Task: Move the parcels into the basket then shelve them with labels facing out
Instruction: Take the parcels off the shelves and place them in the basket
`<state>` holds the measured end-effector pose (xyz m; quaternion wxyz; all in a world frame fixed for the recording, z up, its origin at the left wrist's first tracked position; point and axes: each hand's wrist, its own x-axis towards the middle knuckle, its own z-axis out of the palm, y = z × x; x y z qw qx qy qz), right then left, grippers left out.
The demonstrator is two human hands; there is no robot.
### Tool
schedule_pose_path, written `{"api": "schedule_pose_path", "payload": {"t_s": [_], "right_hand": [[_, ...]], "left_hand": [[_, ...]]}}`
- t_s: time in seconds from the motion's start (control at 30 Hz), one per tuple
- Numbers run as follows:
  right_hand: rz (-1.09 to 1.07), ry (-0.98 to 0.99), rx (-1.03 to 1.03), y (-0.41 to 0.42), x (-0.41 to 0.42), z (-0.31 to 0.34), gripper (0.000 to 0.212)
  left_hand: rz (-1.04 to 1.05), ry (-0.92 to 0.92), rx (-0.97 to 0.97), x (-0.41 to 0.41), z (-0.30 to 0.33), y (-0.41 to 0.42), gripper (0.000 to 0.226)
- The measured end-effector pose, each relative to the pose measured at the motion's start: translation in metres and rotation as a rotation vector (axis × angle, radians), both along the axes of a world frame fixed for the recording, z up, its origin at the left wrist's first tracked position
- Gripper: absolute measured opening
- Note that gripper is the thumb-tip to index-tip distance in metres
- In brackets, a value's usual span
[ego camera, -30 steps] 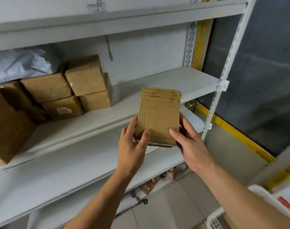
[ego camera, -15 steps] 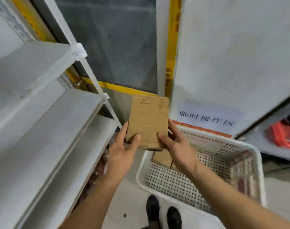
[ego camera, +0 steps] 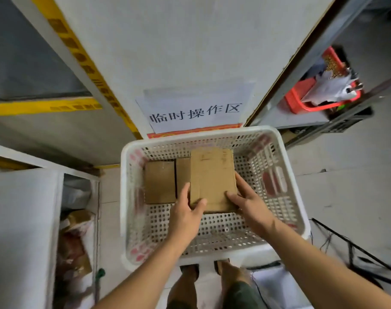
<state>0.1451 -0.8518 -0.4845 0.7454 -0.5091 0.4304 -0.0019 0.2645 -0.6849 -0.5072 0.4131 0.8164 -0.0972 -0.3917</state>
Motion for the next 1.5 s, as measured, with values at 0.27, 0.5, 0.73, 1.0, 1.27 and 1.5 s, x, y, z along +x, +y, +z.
{"api": "schedule_pose_path", "payload": {"t_s": [0.27, 0.5, 0.73, 1.0, 1.27, 1.5], "right_hand": [[-0.029, 0.143, 0.006, -0.079, -0.016, -0.124, 0.068], [-0.027, 0.162, 0.023, -0.117, -0.005, -0.237, 0.064], [-0.071, 0.153, -0.003, -0.116, 0.000, -0.293, 0.065], [-0.003, 0.205, -0.118, -0.099, 0.003, -0.290, 0.070], [0.239, 0.413, -0.251, -0.089, 0.016, -0.223, 0.071], [0.476, 0.277, -0.470, -0.039, 0.037, -0.091, 0.047]], "left_hand": [[-0.034, 0.086, 0.090, -0.019, -0.106, -0.092, 0.072], [0.041, 0.129, 0.118, -0.016, -0.208, -0.124, 0.073], [0.007, -0.074, 0.254, -0.021, -0.247, -0.133, 0.071], [-0.081, -0.253, 0.283, -0.021, -0.257, -0.120, 0.060], [-0.031, -0.040, 0.140, 0.007, -0.182, -0.082, 0.047], [-0.018, -0.111, 0.082, 0.039, -0.070, -0.024, 0.036]]}}
